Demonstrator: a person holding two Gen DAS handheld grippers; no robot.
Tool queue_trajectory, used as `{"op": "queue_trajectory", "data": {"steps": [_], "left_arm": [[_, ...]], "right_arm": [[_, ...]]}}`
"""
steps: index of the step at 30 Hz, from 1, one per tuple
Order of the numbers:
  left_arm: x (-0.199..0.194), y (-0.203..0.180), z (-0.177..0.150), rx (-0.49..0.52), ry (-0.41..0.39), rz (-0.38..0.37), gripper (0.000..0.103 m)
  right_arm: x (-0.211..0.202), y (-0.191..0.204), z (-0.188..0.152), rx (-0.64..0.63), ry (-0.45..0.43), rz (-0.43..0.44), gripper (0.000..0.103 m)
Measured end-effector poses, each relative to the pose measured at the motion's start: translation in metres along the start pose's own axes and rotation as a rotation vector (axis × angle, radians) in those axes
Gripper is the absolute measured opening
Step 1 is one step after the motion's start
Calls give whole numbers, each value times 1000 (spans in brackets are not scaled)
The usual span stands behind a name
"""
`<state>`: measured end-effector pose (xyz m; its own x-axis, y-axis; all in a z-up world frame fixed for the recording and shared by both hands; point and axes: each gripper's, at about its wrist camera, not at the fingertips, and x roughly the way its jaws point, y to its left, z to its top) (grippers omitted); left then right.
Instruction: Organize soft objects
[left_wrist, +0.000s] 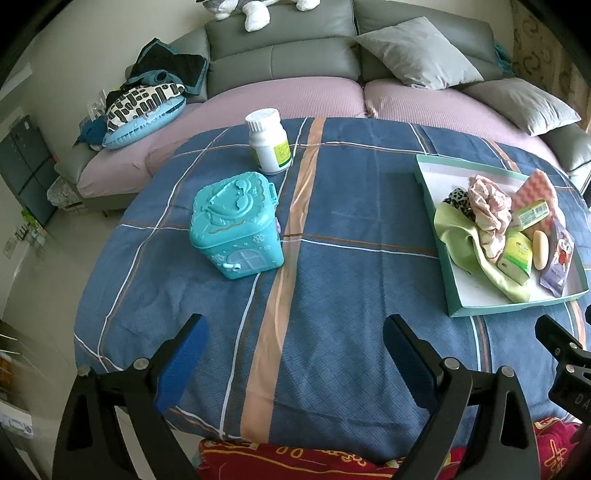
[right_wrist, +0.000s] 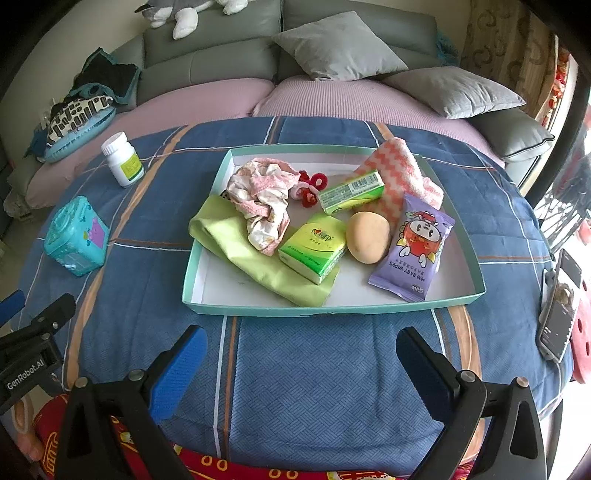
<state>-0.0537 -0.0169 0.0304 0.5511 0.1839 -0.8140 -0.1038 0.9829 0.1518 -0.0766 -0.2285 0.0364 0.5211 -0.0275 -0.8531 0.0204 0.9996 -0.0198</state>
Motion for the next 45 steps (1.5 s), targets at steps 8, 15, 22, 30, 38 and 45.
{"op": "queue_trajectory", "data": {"steps": [8,15,22,30,38,45], "left_arm": [[2,-3,0,8,3,12,95],[2,-3,-1,7,3,12,95],[3,-4,-1,8,6,16,95],[4,-5,-1,7,10,18,95],[4,-4,-1,8,10,20,95],[4,-5,-1,9,10,21,95]], "right_arm": [[0,0,0,-3,0,-7,103],[1,1,0,-5,0,-11,103],[2,0,0,3,5,-7,103],[4,0,0,-2,8,-14,103],[4,0,0,-2,8,-14,103],[4,0,0,-2,8,-13,103]]}}
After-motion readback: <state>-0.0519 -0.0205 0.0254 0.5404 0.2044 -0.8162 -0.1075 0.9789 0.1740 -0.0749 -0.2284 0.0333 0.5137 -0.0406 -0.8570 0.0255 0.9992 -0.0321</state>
